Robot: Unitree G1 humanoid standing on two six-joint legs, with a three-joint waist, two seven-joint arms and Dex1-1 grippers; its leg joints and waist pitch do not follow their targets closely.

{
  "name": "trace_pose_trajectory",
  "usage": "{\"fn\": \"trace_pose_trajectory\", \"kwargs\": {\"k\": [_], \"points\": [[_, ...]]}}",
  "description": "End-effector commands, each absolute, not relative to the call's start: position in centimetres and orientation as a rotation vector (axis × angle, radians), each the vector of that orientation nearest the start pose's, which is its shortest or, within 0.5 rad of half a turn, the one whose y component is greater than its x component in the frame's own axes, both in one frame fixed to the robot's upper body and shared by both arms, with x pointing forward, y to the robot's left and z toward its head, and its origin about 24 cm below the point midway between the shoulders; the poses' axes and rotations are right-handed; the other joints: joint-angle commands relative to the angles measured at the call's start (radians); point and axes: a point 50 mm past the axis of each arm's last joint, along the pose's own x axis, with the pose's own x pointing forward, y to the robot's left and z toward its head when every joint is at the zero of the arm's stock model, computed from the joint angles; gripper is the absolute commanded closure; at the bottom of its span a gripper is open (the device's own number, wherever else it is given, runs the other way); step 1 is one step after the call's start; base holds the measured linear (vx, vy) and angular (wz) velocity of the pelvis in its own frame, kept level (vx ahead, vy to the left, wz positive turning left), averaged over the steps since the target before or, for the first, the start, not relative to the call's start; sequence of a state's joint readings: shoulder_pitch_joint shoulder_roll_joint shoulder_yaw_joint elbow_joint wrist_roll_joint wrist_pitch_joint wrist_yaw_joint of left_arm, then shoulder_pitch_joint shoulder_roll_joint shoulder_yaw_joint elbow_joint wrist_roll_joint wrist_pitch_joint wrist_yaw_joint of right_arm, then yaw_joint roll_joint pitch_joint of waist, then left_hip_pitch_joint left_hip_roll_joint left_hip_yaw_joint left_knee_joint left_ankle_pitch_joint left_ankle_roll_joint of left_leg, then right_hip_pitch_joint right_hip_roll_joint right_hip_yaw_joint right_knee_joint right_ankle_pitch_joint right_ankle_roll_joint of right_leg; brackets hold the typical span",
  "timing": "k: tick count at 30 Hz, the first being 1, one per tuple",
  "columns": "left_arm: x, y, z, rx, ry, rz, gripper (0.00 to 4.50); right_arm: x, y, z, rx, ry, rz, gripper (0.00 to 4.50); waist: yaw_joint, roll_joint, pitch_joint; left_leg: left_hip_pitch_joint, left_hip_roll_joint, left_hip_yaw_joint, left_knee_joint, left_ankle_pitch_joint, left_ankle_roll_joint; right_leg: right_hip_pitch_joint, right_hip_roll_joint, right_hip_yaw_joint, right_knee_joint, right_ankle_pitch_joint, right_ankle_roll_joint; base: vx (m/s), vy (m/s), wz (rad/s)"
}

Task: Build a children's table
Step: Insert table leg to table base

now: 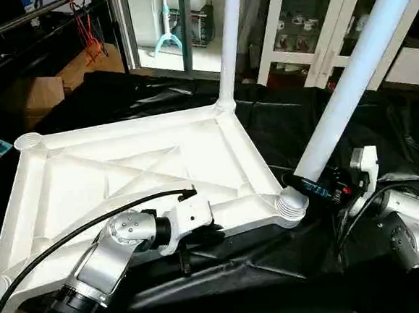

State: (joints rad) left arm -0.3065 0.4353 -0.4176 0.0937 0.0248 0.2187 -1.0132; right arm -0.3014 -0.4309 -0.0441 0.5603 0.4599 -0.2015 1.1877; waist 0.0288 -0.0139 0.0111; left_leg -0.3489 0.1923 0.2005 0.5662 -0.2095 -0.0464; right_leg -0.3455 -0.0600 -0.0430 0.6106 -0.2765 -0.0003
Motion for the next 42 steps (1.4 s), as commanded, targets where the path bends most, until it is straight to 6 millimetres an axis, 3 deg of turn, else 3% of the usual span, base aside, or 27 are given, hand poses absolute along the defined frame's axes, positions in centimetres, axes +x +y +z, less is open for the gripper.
{"fn": "trace_pose_trajectory", "kwargs": {"k": [1, 9, 15, 18, 20, 22, 23, 25, 28, 29, 30, 31, 33, 34, 36, 37, 39, 42], "points": [[25.4, 10.4, 3.1, 0.499, 0.416, -1.361, 4.50, 25.7, -20.8, 0.7, -0.062, 0.206, 1.073, 2.66, -0.012, 0.002, 0.002, 0.005, 0.058, -0.027, -0.074, -0.244, 0.032, 0.000, -0.075, 0.051, -0.095, -0.101, -0.209, 0.000, 0.000, 0.00], [25.4, 10.5, 3.2, 0.498, 0.419, -1.363, 4.50, 25.8, -20.8, 0.6, -0.070, 0.216, 1.073, 2.66, -0.012, 0.005, 0.003, 0.006, 0.058, -0.028, -0.076, -0.257, 0.027, -0.002, -0.076, 0.052, -0.097, -0.122, -0.206, 0.000, 0.000, 0.00], [25.6, 10.5, 3.3, 0.474, 0.439, -1.332, 4.50, 27.5, -21.2, 0.3, -0.067, 0.244, 0.864, 2.66, -0.019, 0.006, 0.005, 0.004, 0.056, -0.028, -0.078, -0.267, 0.017, -0.004, -0.077, 0.052, -0.099, -0.155, -0.208, 0.000, 0.000, 0.00], [26.8, 9.9, 3.5, 0.409, 0.489, -1.197, 4.50, 29.4, -21.1, -0.3, -0.025, 0.272, 0.591, 2.66, -0.034, 0.013, 0.009, 0.009, 0.057, -0.031, -0.084, -0.295, -0.020, -0.011, -0.077, 0.053, -0.101, -0.211, -0.208, 0.000, 0.000, 0.00], [28.0, 9.5, 3.7, 0.392, 0.507, -1.063, 4.50, 30.0, -20.7, -0.7, -0.035, 0.293, 0.480, 2.65, -0.037, 0.008, 0.006, 0.013, 0.054, -0.032, -0.080, -0.323, -0.032, -0.015, -0.080, 0.054, -0.109, -0.274, -0.194, 0.000, 0.000, 0.00], [29.5, 9.0, 3.9, 0.356, 0.522, -0.892, 4.50, 30.7, -20.0, -1.2, -0.050, 0.324, 0.378, 2.65, -0.040, 0.016, 0.007, 0.018, 0.057, -0.032, -0.083, -0.324, -0.052, -0.021, -0.077, 0.054, -0.107, -0.254, -0.199, 0.000, 0.000, 0.00], [30.9, 8.2, 4.5, 0.301, 0.504, -0.770, 4.50, 31.2, -19.1, -1.5, -0.024, 0.334, 0.295, 2.65, -0.042, 0.011, 0.007, 0.019, 0.053, -0.029, -0.078, -0.323, -0.053, -0.021, -0.075, 0.055, -0.107, -0.237, -0.205, 0.000, 0.000, 0.00], [31.9, 7.0, 5.3, 0.251, 0.471, -0.700, 4.50, 31.7, -17.9, -1.7, 0.005, 0.336, 0.218, 2.64, -0.040, 0.013, 0.003, 0.013, 0.050, -0.028, -0.075, -0.297, -0.045, -0.020, -0.078, 0.058, -0.105, -0.198, -0.211, 0.000, 0.000, 0.00], [33.4, 4.8, 7.0, 0.203, 0.379, -0.626, 4.50, 32.7, -15.1, -1.7, 0.064, 0.345, 0.108, 2.65, -0.037, 0.014, -0.003, 0.005, 0.050, -0.032, -0.075, -0.233, -0.037, -0.005, -0.073, 0.054, -0.090, -0.058, -0.212, 0.000, 0.000, 0.00], [33.6, 4.3, 7.5, 0.186, 0.364, -0.608, 4.50, 32.9, -14.1, -1.5, 0.059, 0.341, 0.098, 2.66, -0.035, 0.007, -0.007, 0.002, 0.047, -0.029, -0.069, -0.210, -0.022, 0.001, -0.072, 0.053, -0.087, -0.005, -0.207, 0.000, 0.000, 0.00], [33.6, 4.2, 7.6, 0.182, 0.363, -0.606, 4.50, 33.1, -13.7, -1.3, 0.048, 0.328, 0.100, 2.67, -0.034, 0.007, -0.010, -0.001, 0.046, -0.029, -0.065, -0.178, -0.013, 0.006, -0.074, 0.053, -0.081, 0.040, -0.208, 0.000, 0.000, 0.00], [33.6, 4.2, 7.7, 0.180, 0.364, -0.606, 4.50, 33.2, -13.5, -1.1, 0.042, 0.319, 0.102, 2.67, -0.031, 0.005, -0.014, -0.009, 0.042, -0.028, -0.058, -0.104, 0.022, 0.015, -0.075, 0.052, -0.071, 0.145, -0.211, 0.000, 0.000, 0.00], [33.6, 4.6, 7.5, 0.181, 0.386, -0.587, 4.50, 33.5, -13.0, -0.8, 0.029, 0.300, 0.111, 2.67, -0.028, 0.004, -0.011, -0.011, 0.041, -0.024, -0.053, -0.070, 0.076, 0.015, -0.078, 0.050, -0.069, 0.214, -0.212, 0.000, 0.000, 0.00], [33.6, 5.0, 7.2, 0.184, 0.401, -0.571, 4.50, 33.7, -12.9, -0.6, 0.040, 0.284, 0.107, 2.67, -0.029, 0.001, -0.008, -0.011, 0.043, -0.023, -0.054, -0.089, 0.085, 0.014, -0.079, 0.048, -0.074, 0.171, -0.214, 0.000, 0.000, 0.00], [33.6, 5.4, 7.0, 0.185, 0.410, -0.563, 4.50, 33.7, -12.8, -0.6, 0.041, 0.281, 0.116, 2.67, -0.029, 0.004, -0.005, -0.008, 0.046, -0.024, -0.058, -0.123, 0.080, 0.010, -0.079, 0.047, -0.079, 0.094, -0.216, 0.000, 0.000, 0.00], [33.6, 5.7, 6.8, 0.187, 0.416, -0.556, 4.50, 33.8, -12.8, -0.5, 0.050, 0.272, 0.115, 2.67, -0.030, 0.005, -0.004, -0.007, 0.047, -0.024, -0.060, -0.151, 0.068, 0.009, -0.078, 0.048, -0.084, 0.025, -0.213, 0.000, 0.000, 0.00], [33.4, 6.5, 6.4, 0.189, 0.427, -0.559, 4.50, 33.9, -12.8, -0.2, 0.084, 0.253, 0.144, 2.67, -0.030, 0.008, -0.003, -0.006, 0.050, -0.025, -0.063, -0.171, 0.053, 0.006, -0.078, 0.049, -0.086, -0.022, -0.210, 0.000, 0.000, 0.00], [33.1, 6.8, 6.3, 0.186, 0.414, -0.606, 4.50, 34.1, -12.7, 0.4, 0.124, 0.208, 0.209, 2.67, -0.032, 0.009, -0.004, -0.010, 0.049, -0.025, -0.061, -0.143, 0.057, 0.009, -0.076, 0.050, -0.080, 0.029, -0.216, 0.000, 0.000, 0.00]]}}
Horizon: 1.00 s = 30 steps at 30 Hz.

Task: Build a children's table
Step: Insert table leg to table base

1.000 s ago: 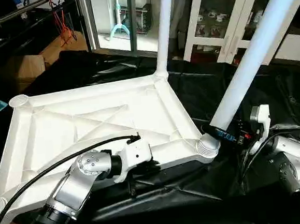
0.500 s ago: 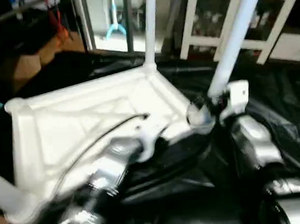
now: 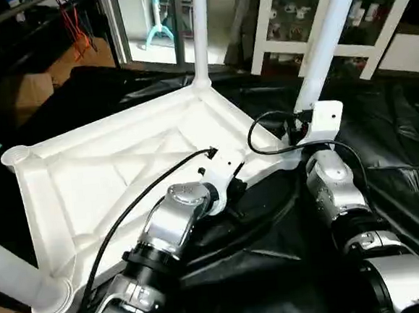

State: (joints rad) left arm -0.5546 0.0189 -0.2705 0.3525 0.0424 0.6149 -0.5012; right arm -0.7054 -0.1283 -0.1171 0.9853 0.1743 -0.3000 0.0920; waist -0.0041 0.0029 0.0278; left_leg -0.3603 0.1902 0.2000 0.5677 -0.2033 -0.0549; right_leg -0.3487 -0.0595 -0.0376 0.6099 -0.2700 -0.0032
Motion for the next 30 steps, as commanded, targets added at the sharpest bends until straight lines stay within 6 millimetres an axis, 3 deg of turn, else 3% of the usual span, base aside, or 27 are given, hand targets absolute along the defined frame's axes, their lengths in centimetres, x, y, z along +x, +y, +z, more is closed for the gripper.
{"fn": "trace_pose_trajectory", "kwargs": {"k": [1, 5, 6, 8, 9, 10, 11, 14, 15, 16, 17, 19, 21, 22, 23, 25, 27, 29, 30], "points": [[33.0, 6.8, 6.3, 0.190, 0.410, -0.625, 4.50, 34.1, -12.6, 0.5, 0.126, 0.201, 0.234, 2.67, -0.001, -0.009, -0.022, -0.001, 0.051, -0.025, -0.060, -0.135, 0.078, 0.016, -0.077, 0.044, -0.077, 0.054, -0.219, 0.000, 0.000, 0.00], [32.6, 7.1, 6.0, 0.206, 0.417, -0.681, 4.50, 34.2, -12.0, 1.6, 0.074, 0.140, 0.426, 2.67, -0.010, -0.007, -0.026, -0.008, 0.048, -0.024, -0.051, -0.056, 0.132, 0.022, -0.077, 0.041, -0.064, 0.188, -0.248, 0.000, 0.000, 0.00], [32.6, 7.1, 6.0, 0.206, 0.417, -0.681, 4.50, 34.2, -12.0, 1.6, 0.074, 0.140, 0.426, 2.12, -0.011, -0.007, -0.025, -0.009, 0.048, -0.024, -0.051, -0.051, 0.139, 0.022, -0.078, 0.040, -0.063, 0.201, -0.252, 0.000, 0.000, 0.00], [32.2, 7.1, 6.0, 0.216, 0.413, -0.723, 4.50, 34.3, -12.2, 2.0, 0.038, 0.116, 0.465, 1.98, -0.013, -0.005, -0.030, -0.007, 0.050, -0.025, -0.046, -0.020, 0.155, 0.024, -0.078, 0.041, -0.057, 0.253, -0.264, 0.000, 0.000, 0.00], [31.7, 7.2, 5.9, 0.235, 0.406, -0.779, 4.50, 34.6, -12.9, 2.7, 0.062, 0.083, 0.467, 1.91, -0.016, -0.004, -0.032, -0.015, 0.045, -0.025, -0.040, 0.008, 0.184, 0.030, -0.077, 0.040, -0.051, 0.329, -0.273, 0.000, 0.000, 0.00], [31.7, 7.2, 5.9, 0.235, 0.406, -0.779, 4.50, 34.6, -12.9, 2.7, 0.062, 0.083, 0.467, 1.77, -0.019, -0.005, -0.035, -0.019, 0.044, -0.026, -0.038, 0.020, 0.190, 0.033, -0.077, 0.040, -0.047, 0.359, -0.275, 0.000, 0.000, 0.00], [31.3, 7.2, 5.9, 0.248, 0.387, -0.830, 4.50, 34.7, -13.2, 3.2, 0.054, 0.060, 0.488, 1.62, -0.022, -0.004, -0.041, -0.018, 0.045, -0.029, -0.034, 0.049, 0.202, 0.034, -0.077, 0.039, -0.039, 0.424, -0.282, 0.000, 0.000, 0.00], [30.5, 7.4, 5.9, 0.267, 0.373, -0.906, 4.50, 34.7, -14.0, 4.1, 0.046, 0.016, 0.545, 1.44, -0.027, -0.001, -0.044, -0.016, 0.051, -0.030, -0.028, 0.089, 0.231, 0.031, -0.075, 0.035, -0.028, 0.502, -0.305, 0.000, 0.000, 0.00], [30.2, 7.5, 5.9, 0.273, 0.361, -0.941, 4.50, 34.6, -14.4, 4.4, 0.058, -0.001, 0.568, 1.32, -0.026, 0.001, -0.039, -0.018, 0.051, -0.030, -0.026, 0.087, 0.242, 0.028, -0.074, 0.034, -0.028, 0.497, -0.311, 0.000, 0.000, 0.00], [29.7, 7.7, 5.9, 0.271, 0.350, -0.989, 4.50, 34.5, -14.9, 4.8, 0.093, -0.014, 0.599, 1.19, -0.024, 0.006, -0.037, -0.016, 0.055, -0.030, -0.027, 0.060, 0.239, 0.025, -0.077, 0.035, -0.030, 0.453, -0.316, 0.000, 0.000, 0.00], [29.1, 7.9, 5.9, 0.267, 0.342, -1.034, 4.50, 34.4, -15.5, 5.2, 0.110, -0.026, 0.642, 1.12, -0.022, 0.002, -0.035, -0.014, 0.057, -0.027, -0.027, 0.031, 0.234, 0.024, -0.077, 0.037, -0.032, 0.406, -0.318, 0.000, 0.000, 0.00], [28.3, 8.2, 6.0, 0.254, 0.337, -1.086, 4.50, 34.1, -16.6, 5.8, 0.089, -0.040, 0.695, 0.88, -0.012, 0.008, -0.033, -0.011, 0.061, -0.027, -0.028, 0.020, 0.226, 0.020, -0.077, 0.037, -0.034, 0.352, -0.317, 0.000, 0.000, 0.00], [27.5, 8.5, 6.0, 0.246, 0.343, -1.133, 4.50, 33.9, -17.9, 6.7, 0.083, -0.057, 0.722, 0.88, -0.004, -0.004, -0.029, -0.011, 0.060, -0.023, -0.028, 0.018, 0.218, 0.018, -0.074, 0.038, -0.035, 0.314, -0.319, 0.000, 0.000, 0.00], [27.3, 8.7, 6.0, 0.249, 0.347, -1.147, 4.50, 33.9, -18.5, 7.1, 0.091, -0.066, 0.729, 0.88, 0.003, 0.001, -0.029, -0.010, 0.060, -0.024, -0.027, 0.023, 0.218, 0.020, -0.077, 0.040, -0.032, 0.304, -0.314, 0.000, 0.000, 0.00], [26.9, 8.9, 5.8, 0.264, 0.355, -1.164, 4.50, 33.7, -19.3, 7.7, 0.101, -0.083, 0.745, 0.88, 0.009, 0.004, -0.026, -0.006, 0.061, -0.023, -0.027, 0.030, 0.217, 0.013, -0.074, 0.041, -0.034, 0.296, -0.311, 0.000, 0.000, 0.00], [26.6, 9.0, 5.5, 0.270, 0.363, -1.172, 4.50, 33.3, -19.9, 8.1, 0.095, -0.084, 0.793, 0.88, 0.019, 0.005, -0.024, -0.005, 0.060, -0.021, -0.027, 0.028, 0.213, 0.011, -0.073, 0.041, -0.033, 0.286, -0.305, 0.000, 0.000, 0.00], [26.3, 8.8, 5.2, 0.282, 0.363, -1.189, 4.50, 32.6, -20.6, 8.3, 0.107, -0.059, 0.872, 0.88, 0.028, -0.003, -0.021, -0.006, 0.056, -0.019, -0.027, 0.017, 0.203, 0.012, -0.073, 0.042, -0.036, 0.273, -0.294, 0.000, 0.000, 0.00], [26.1, 8.6, 5.2, 0.289, 0.361, -1.204, 4.50, 32.3, -20.9, 8.3, 0.110, -0.047, 0.890, 0.88, 0.034, -0.001, -0.023, -0.007, 0.055, -0.020, -0.027, 0.008, 0.194, 0.014, -0.075, 0.042, -0.037, 0.249, -0.287, 0.000, 0.000, 0.00], [26.1, 8.6, 5.2, 0.289, 0.360, -1.209, 4.50, 32.3, -21.0, 8.3, 0.110, -0.042, 0.894, 0.88, 0.035, -0.005, -0.024, -0.007, 0.054, -0.021, -0.027, 0.006, 0.188, 0.014, -0.075, 0.042, -0.037, 0.237, -0.286, 0.000, 0.000, 0.00]]}}
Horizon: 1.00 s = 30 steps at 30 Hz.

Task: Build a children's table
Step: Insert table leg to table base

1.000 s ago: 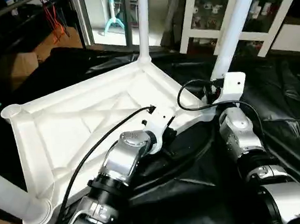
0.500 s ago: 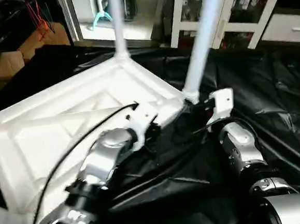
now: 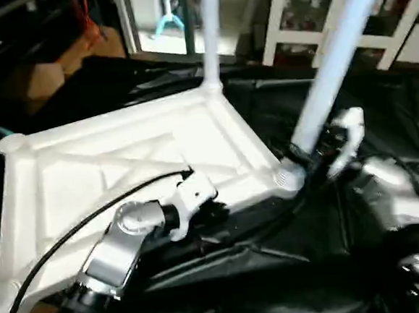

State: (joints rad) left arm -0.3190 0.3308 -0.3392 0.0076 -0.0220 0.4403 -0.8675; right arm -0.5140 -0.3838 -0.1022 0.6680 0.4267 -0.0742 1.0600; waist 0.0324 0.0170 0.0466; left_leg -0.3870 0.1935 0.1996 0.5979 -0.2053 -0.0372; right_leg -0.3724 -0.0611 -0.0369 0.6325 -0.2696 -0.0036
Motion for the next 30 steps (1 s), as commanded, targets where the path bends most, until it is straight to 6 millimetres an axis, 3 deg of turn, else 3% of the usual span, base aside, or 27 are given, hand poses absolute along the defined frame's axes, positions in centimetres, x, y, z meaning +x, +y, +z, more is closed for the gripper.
{"fn": "trace_pose_trajectory", "kwargs": {"k": [1, 6, 10, 11, 14, 16, 17, 22, 28, 30], "points": [[25.9, 8.5, 5.3, 0.289, 0.360, -1.219, 4.50, 32.0, -21.3, 8.3, 0.105, -0.027, 0.914, 0.88, -0.001, -0.020, -0.042, 0.019, 0.050, -0.020, -0.057, 0.004, 0.169, 0.037, -0.073, 0.041, -0.061, 0.227, -0.286, 0.000, 0.000, 0.00], [25.9, 8.9, 5.2, 0.299, 0.364, -1.221, 4.50, 31.4, -21.9, 8.8, 0.123, 0.008, 0.973, 0.88, -0.002, -0.020, -0.047, 0.018, 0.048, -0.021, -0.053, 0.019, 0.171, 0.040, -0.072, 0.040, -0.058, 0.229, -0.279, 0.000, 0.000, 0.00], [25.7, 9.0, 5.2, 0.295, 0.366, -1.226, 4.50, 31.2, -22.3, 8.7, 0.126, 0.037, 0.999, 0.88, 0.000, -0.018, -0.049, 0.017, 0.047, -0.021, -0.049, 0.029, 0.175, 0.039, -0.072, 0.039, -0.056, 0.243, -0.284, 0.000, 0.000, 0.00], [25.5, 8.9, 5.2, 0.289, 0.369, -1.247, 4.50, 31.3, -22.4, 8.5, 0.125, 0.051, 1.000, 0.88, 0.000, -0.013, -0.048, 0.016, 0.046, -0.022, -0.048, 0.033, 0.175, 0.039, -0.072, 0.039, -0.055, 0.246, -0.285, 0.000, 0.000, 0.00], [25.4, 8.9, 5.1, 0.291, 0.372, -1.259, 4.50, 31.5, -22.8, 8.2, 0.113, 0.086, 0.985, 0.88, 0.001, -0.015, -0.050, 0.018, 0.046, -0.021, -0.047, 0.031, 0.172, 0.038, -0.071, 0.039, -0.054, 0.242, -0.295, 0.000, 0.000, 0.00], [25.4, 8.9, 5.1, 0.293, 0.373, -1.263, 4.50, 31.6, -23.0, 8.0, 0.114, 0.102, 0.972, 0.88, 0.002, -0.008, -0.053, 0.018, 0.045, -0.022, -0.045, 0.045, 0.170, 0.039, -0.070, 0.038, -0.051, 0.254, -0.300, 0.000, 0.000, 0.00], [25.4, 8.9, 5.1, 0.291, 0.373, -1.266, 4.50, 31.7, -23.0, 7.8, 0.106, 0.112, 0.974, 0.88, 0.001, -0.012, -0.054, 0.018, 0.044, -0.021, -0.043, 0.049, 0.173, 0.040, -0.069, 0.038, -0.050, 0.270, -0.302, 0.000, 0.000, 0.00], [25.4, 8.8, 5.1, 0.296, 0.372, -1.277, 4.50, 31.8, -22.5, 7.5, 0.113, 0.129, 0.993, 0.88, 0.004, -0.011, -0.058, 0.016, 0.044, -0.022, -0.040, 0.049, 0.177, 0.042, -0.070, 0.037, -0.047, 0.278, -0.304, 0.000, 0.000, 0.00], [25.4, 8.9, 5.1, 0.308, 0.376, -1.290, 4.50, 31.9, -21.9, 7.4, 0.126, 0.139, 1.026, 1.39, 0.009, -0.014, -0.064, 0.015, 0.045, -0.022, -0.035, 0.064, 0.183, 0.043, -0.069, 0.035, -0.040, 0.288, -0.310, 0.000, 0.000, 0.00], [25.3, 9.0, 5.1, 0.310, 0.379, -1.289, 4.50, 32.0, -22.0, 7.3, 0.127, 0.144, 1.031, 1.58, 0.012, -0.015, -0.068, 0.013, 0.042, -0.022, -0.031, 0.094, 0.193, 0.045, -0.068, 0.034, -0.035, 0.332, -0.309, 0.000, 0.000, 0.00]]}}
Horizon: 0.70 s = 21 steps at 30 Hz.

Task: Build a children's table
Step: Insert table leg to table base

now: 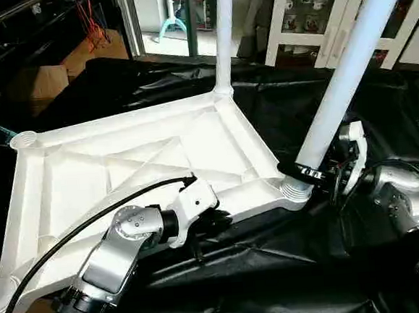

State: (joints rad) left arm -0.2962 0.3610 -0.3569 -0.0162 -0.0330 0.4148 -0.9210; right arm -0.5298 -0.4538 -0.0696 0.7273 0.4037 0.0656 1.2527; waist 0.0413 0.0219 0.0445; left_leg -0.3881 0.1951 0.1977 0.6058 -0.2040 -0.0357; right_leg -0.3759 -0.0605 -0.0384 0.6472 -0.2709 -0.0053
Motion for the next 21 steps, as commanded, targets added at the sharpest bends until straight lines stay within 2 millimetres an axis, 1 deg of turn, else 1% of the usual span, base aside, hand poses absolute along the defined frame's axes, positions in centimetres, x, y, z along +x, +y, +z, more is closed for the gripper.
{"fn": "trace_pose_trajectory", "kwargs": {"k": [1, 2, 3, 5, 6, 7, 8, 10, 12, 13, 17, 18, 19, 21], "points": [[25.3, 9.0, 5.1, 0.310, 0.379, -1.289, 4.50, 32.0, -22.0, 7.3, 0.127, 0.144, 1.031, 1.68, 0.004, -0.019, -0.065, 0.014, 0.041, -0.020, -0.039, 0.095, 0.193, 0.048, -0.068, 0.035, -0.049, 0.337, -0.306, 0.000, 0.000, 0.00], [25.3, 9.1, 5.1, 0.309, 0.379, -1.289, 4.50, 32.0, -22.0, 7.3, 0.129, 0.144, 1.030, 1.76, 0.005, -0.016, -0.067, 0.014, 0.041, -0.020, -0.037, 0.098, 0.193, 0.049, -0.069, 0.034, -0.047, 0.345, -0.306, 0.000, 0.000, 0.00], [25.3, 9.1, 5.1, 0.310, 0.379, -1.288, 4.50, 32.0, -22.0, 7.3, 0.129, 0.143, 1.029, 1.83, 0.006, -0.016, -0.068, 0.015, 0.041, -0.020, -0.037, 0.099, 0.193, 0.048, -0.068, 0.034, -0.047, 0.348, -0.305, 0.000, 0.000, 0.00], [25.2, 9.3, 5.0, 0.310, 0.381, -1.287, 4.50, 32.1, -22.1, 7.4, 0.129, 0.141, 1.025, 2.01, 0.008, -0.010, -0.070, 0.014, 0.041, -0.021, -0.035, 0.101, 0.191, 0.048, -0.067, 0.033, -0.045, 0.359, -0.305, 0.000, 0.000, 0.00], [25.2, 9.3, 5.0, 0.310, 0.381, -1.287, 4.50, 32.1, -22.2, 7.4, 0.128, 0.140, 1.023, 2.09, 0.008, -0.011, -0.071, 0.015, 0.042, -0.021, -0.035, 0.102, 0.190, 0.048, -0.066, 0.032, -0.045, 0.360, -0.305, 0.000, 0.000, 0.00], [25.3, 9.4, 5.0, 0.310, 0.382, -1.288, 4.50, 32.1, -22.3, 7.4, 0.123, 0.138, 1.018, 2.18, 0.010, -0.003, -0.072, 0.016, 0.042, -0.021, -0.033, 0.103, 0.188, 0.047, -0.066, 0.032, -0.044, 0.363, -0.307, 0.000, 0.000, 0.00], [25.3, 9.4, 5.0, 0.312, 0.384, -1.289, 4.50, 32.0, -22.4, 7.4, 0.119, 0.139, 1.017, 2.23, 0.010, -0.002, -0.072, 0.015, 0.042, -0.022, -0.033, 0.101, 0.185, 0.047, -0.065, 0.032, -0.043, 0.367, -0.308, 0.000, 0.000, 0.00], [25.3, 9.5, 5.0, 0.313, 0.387, -1.290, 4.50, 32.0, -22.6, 7.4, 0.114, 0.140, 1.016, 2.39, 0.009, -0.004, -0.073, 0.016, 0.042, -0.022, -0.033, 0.095, 0.181, 0.048, -0.065, 0.031, -0.043, 0.368, -0.310, 0.000, 0.000, 0.00], [25.4, 9.5, 5.0, 0.314, 0.388, -1.290, 4.50, 31.9, -22.7, 7.4, 0.112, 0.142, 1.017, 2.48, 0.010, -0.005, -0.075, 0.015, 0.042, -0.022, -0.032, 0.097, 0.180, 0.049, -0.065, 0.032, -0.041, 0.378, -0.312, 0.000, 0.000, 0.00], [25.4, 9.6, 5.0, 0.316, 0.390, -1.290, 4.50, 31.8, -22.8, 7.3, 0.112, 0.147, 1.019, 2.48, 0.010, -0.002, -0.074, 0.015, 0.041, -0.022, -0.031, 0.097, 0.180, 0.048, -0.064, 0.031, -0.041, 0.380, -0.312, 0.000, 0.000, 0.00], [25.6, 9.8, 5.0, 0.321, 0.394, -1.287, 4.50, 31.6, -23.0, 7.2, 0.122, 0.153, 1.016, 2.53, 0.013, -0.006, -0.075, 0.014, 0.040, -0.021, -0.029, 0.102, 0.182, 0.050, -0.064, 0.031, -0.039, 0.400, -0.311, 0.000, 0.000, 0.00], [25.6, 9.8, 5.0, 0.321, 0.394, -1.286, 4.50, 31.6, -23.0, 7.1, 0.125, 0.153, 1.015, 2.53, 0.014, -0.005, -0.075, 0.014, 0.040, -0.021, -0.029, 0.098, 0.181, 0.049, -0.064, 0.031, -0.039, 0.393, -0.311, 0.000, 0.000, 0.00], [25.6, 9.9, 5.0, 0.321, 0.394, -1.285, 4.50, 31.6, -23.0, 7.1, 0.125, 0.152, 1.011, 2.53, 0.013, -0.007, -0.076, 0.013, 0.040, -0.021, -0.029, 0.095, 0.180, 0.050, -0.064, 0.031, -0.039, 0.390, -0.311, 0.000, 0.000, 0.00], [25.6, 9.9, 5.0, 0.321, 0.393, -1.280, 4.50, 31.7, -23.0, 7.2, 0.126, 0.145, 1.000, 2.53, 0.014, -0.006, -0.075, 0.013, 0.041, -0.021, -0.030, 0.089, 0.176, 0.049, -0.064, 0.031, -0.040, 0.371, -0.310, 0.000, 0.000, 0.00]]}}
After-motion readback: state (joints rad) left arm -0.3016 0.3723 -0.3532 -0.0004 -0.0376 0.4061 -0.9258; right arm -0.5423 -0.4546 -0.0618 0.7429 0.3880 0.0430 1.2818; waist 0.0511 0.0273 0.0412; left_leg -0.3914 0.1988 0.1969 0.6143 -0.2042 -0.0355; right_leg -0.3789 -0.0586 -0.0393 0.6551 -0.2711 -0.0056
